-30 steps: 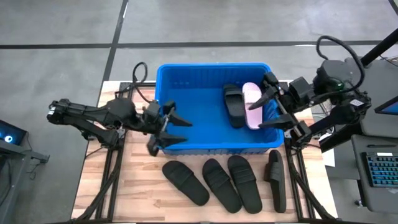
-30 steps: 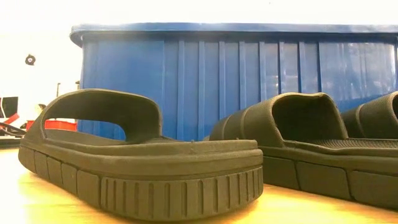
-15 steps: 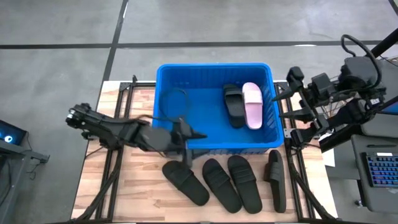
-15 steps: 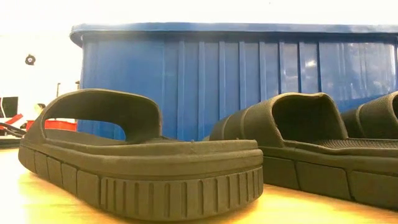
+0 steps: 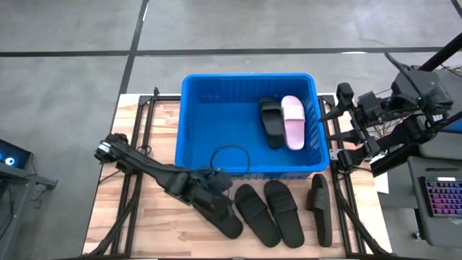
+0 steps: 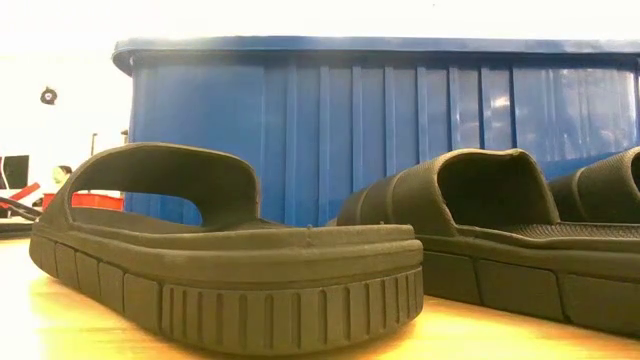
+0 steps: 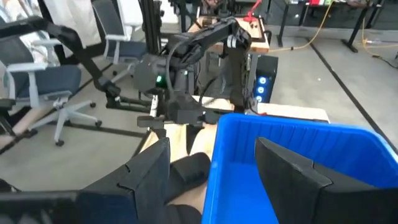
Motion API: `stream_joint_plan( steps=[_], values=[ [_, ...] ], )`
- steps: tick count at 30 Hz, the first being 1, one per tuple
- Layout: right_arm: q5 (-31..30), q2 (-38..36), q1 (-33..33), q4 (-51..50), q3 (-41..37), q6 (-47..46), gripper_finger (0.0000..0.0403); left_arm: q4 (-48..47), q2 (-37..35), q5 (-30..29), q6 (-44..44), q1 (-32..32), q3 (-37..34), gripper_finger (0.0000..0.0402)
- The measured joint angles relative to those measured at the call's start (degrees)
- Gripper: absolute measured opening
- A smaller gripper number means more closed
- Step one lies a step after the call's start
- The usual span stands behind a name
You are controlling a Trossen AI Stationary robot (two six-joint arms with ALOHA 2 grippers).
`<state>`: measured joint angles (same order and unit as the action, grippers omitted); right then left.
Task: Pick and place slides into bin
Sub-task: Put the black slide into the blue bin
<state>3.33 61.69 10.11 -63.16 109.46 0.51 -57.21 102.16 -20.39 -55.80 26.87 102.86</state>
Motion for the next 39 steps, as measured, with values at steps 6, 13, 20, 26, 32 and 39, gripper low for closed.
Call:
stream_joint_plan(
  steps=[6,13,20,26,32,39],
  values=[
    [0.0,1.0,0.0,-0.2,-0.2,1.5,0.0224,-3.6,5.0,7.4,-7.6,1.1,-0.6,0.0246],
    [0.0,1.6,0.0,-0.6,-0.2,1.6,0.0224,-4.0,9.5,14.6,-14.2,2.4,-0.4,0.0246],
    [-0.1,2.2,0.0,-0.6,-0.2,2.5,0.0224,-6.6,13.0,15.6,-23.9,2.6,-0.6,0.0246],
    [-0.2,2.8,0.0,-0.6,-0.2,2.6,0.0224,-5.9,15.5,16.0,-30.5,2.6,-0.6,0.0246],
    [-0.4,3.3,0.0,-0.5,-0.2,2.6,0.0224,-5.9,17.4,16.4,-36.5,2.5,-0.6,0.0246],
    [-0.4,3.8,0.0,-0.5,-0.2,2.6,0.0224,-6.7,17.4,16.6,-36.9,2.5,0.5,0.0246]
  ],
)
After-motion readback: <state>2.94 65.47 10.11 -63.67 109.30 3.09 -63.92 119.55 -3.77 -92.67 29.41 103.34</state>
